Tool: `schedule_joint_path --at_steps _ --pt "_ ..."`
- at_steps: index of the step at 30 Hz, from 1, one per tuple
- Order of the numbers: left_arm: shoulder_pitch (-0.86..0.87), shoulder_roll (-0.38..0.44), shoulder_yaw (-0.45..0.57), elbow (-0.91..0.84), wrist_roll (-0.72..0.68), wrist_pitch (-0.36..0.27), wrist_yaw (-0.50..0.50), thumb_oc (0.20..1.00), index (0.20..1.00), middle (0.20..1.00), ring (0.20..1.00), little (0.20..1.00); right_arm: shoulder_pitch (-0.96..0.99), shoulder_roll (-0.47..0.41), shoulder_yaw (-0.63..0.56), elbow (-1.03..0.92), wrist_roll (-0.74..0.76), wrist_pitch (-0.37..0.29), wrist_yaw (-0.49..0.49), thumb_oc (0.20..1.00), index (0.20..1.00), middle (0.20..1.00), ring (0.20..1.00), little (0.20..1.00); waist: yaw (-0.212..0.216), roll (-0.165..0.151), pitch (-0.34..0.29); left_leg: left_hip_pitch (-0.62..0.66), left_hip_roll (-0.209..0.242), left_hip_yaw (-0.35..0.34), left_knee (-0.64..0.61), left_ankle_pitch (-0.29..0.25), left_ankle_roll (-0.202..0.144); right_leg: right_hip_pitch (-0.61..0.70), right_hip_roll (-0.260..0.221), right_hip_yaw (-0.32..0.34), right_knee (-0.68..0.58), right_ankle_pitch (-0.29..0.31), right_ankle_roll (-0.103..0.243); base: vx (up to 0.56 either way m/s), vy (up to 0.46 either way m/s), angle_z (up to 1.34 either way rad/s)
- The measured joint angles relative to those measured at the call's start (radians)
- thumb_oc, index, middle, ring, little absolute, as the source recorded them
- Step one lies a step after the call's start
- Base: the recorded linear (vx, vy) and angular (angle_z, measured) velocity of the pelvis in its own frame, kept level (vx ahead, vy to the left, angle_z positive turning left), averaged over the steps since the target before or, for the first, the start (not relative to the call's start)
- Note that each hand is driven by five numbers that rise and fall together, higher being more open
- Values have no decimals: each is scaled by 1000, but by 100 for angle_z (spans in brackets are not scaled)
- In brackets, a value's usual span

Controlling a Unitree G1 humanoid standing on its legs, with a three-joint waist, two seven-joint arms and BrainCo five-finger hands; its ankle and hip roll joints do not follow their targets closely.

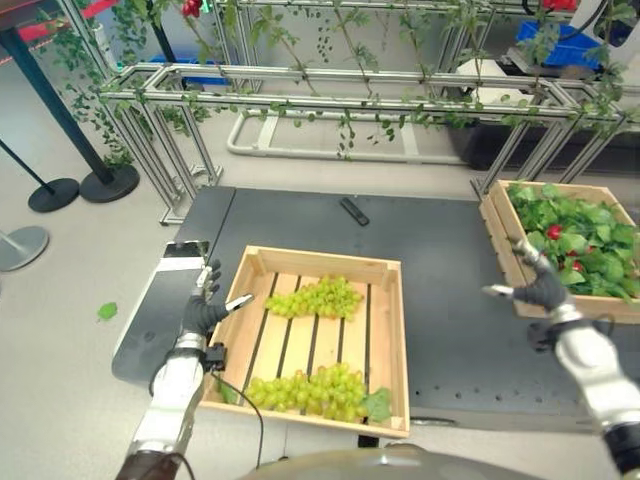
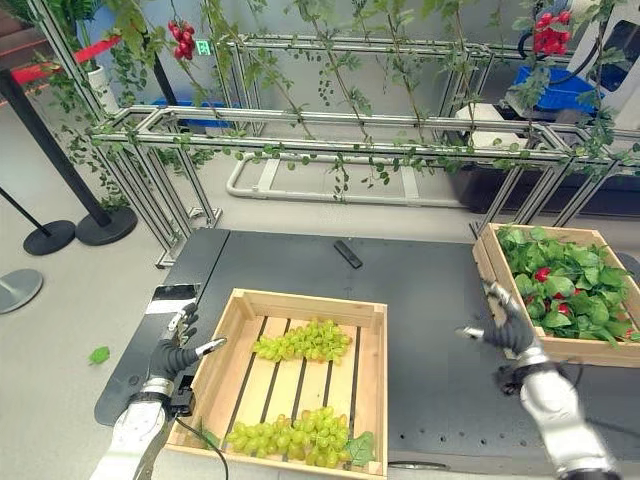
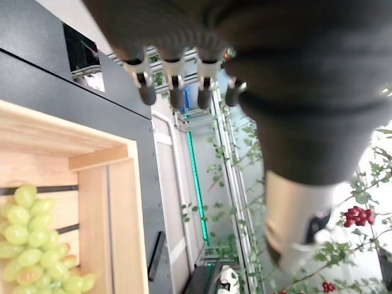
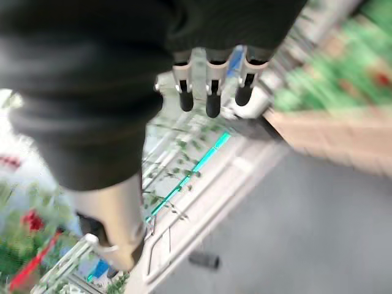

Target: Pick up the fruits from the basket on one side to the basket on the other side

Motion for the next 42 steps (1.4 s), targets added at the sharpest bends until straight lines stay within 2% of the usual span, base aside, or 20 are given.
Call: schedule_joint_path --at_steps 6,9,10,12,14,15,16,18,23,27,31,32,36,39,42 --pt "7 43 19 -38 -1 0 -8 1000 1000 1000 1000 1000 -75 -38 64 -43 -39 0 41 1000 1000 1000 1000 1000 27 -43 27 -30 0 -11 15 0 -2 -23 -3 -7 6 3 1 -130 -28 3" --pt "-44 81 39 -52 -4 -2 -2 1000 1000 1000 1000 1000 -122 -75 121 -50 -107 0 53 1000 1000 1000 1000 1000 52 -72 78 -156 -2 -45 136 -28 -9 -102 -22 -30 70 -10 9 -196 -41 30" --pt "-81 98 50 -60 -5 -3 2 1000 1000 1000 1000 1000 -164 -79 127 -49 -125 0 60 1000 1000 1000 1000 1000 57 -79 116 -202 0 -62 175 -36 -10 -137 -26 -40 92 -8 4 -189 -35 51" --pt "-145 114 56 -63 -8 -3 9 1000 1000 1000 1000 1000 -250 -113 150 -55 -157 3 66 1000 1000 1000 1000 1000 65 -78 168 -299 0 -98 257 -49 -13 -204 -43 -56 160 -29 -7 -80 -16 55" --pt "-179 118 62 -66 -9 -5 21 1000 1000 1000 1000 1000 -315 -119 155 -57 -174 10 68 1000 1000 1000 1000 1000 98 -67 209 -348 0 -129 299 -52 -16 -230 -59 -88 222 -61 -18 -49 -51 58" --pt "-191 117 63 -67 -10 -5 24 1000 1000 1000 1000 1000 -328 -128 155 -62 -182 10 69 1000 1000 1000 1000 1000 104 -61 220 -365 1 -145 316 -58 -17 -238 -67 -107 249 -80 -7 -70 -103 85" --pt "-212 119 72 -75 -10 -8 32 1000 1000 1000 1000 1000 -340 -148 153 -74 -190 10 69 1000 1000 1000 1000 1000 98 -61 235 -392 -3 -171 354 -67 -17 -260 -83 -139 295 -116 -12 -29 -62 81" --pt "-212 118 90 -75 -10 -8 46 1000 1000 1000 1000 1000 -358 -154 157 -79 -201 10 70 1000 1000 1000 1000 1000 131 -63 248 -430 1 -191 373 -65 -20 -285 -92 -158 335 -139 -12 -21 -90 66" --pt "-200 123 100 -74 -9 -5 67 1000 1000 1000 1000 1000 -398 -145 248 -79 -219 11 102 1000 1000 1000 1000 1000 185 -71 258 -481 -3 -243 372 -43 -33 -302 -98 -206 343 -147 -23 -8 -107 38" --pt "-209 128 115 -73 -9 -4 75 1000 1000 1000 1000 1000 -425 -120 321 -69 -279 18 118 1000 1000 1000 1000 1000 184 -87 266 -493 -6 -279 369 -31 -40 -293 -94 -231 330 -146 -29 -6 -66 26" --pt "-221 142 117 -73 -9 -3 85 1000 1000 1000 1000 1000 -488 -46 360 -50 -329 31 118 1000 1000 1000 1000 1000 187 -98 274 -495 -7 -298 355 -26 -43 -293 -94 -237 329 -154 -35 1 -44 14" --pt "-229 141 117 -72 -9 -3 88 1000 1000 1000 1000 1000 -492 -38 362 -46 -332 31 116 1000 1000 1000 1000 1000 188 -98 274 -493 -7 -299 345 -26 -43 -293 -95 -237 331 -161 -27 -22 -31 21" --pt "-258 145 118 -73 -9 -3 117 1000 1000 1000 1000 1000 -523 21 380 27 -339 47 99 1000 1000 1000 1000 1000 194 -104 281 -496 -10 -310 337 -14 -51 -294 -92 -240 335 -164 -39 10 -20 12" --pt "-262 140 117 -73 -9 -2 126 1000 1000 1000 1000 1000 -513 55 393 65 -338 64 87 1000 1000 1000 1000 1000 194 -106 289 -494 -7 -313 326 -13 -51 -296 -92 -241 338 -174 -36 16 -25 3" --pt "-281 137 116 -73 -8 -2 133 1000 1000 1000 1000 1000 -502 60 391 64 -339 69 84 1000 1000 1000 1000 1000 192 -105 313 -495 -5 -314 321 -12 -52 -298 -90 -244 335 -174 -36 0 0 0"
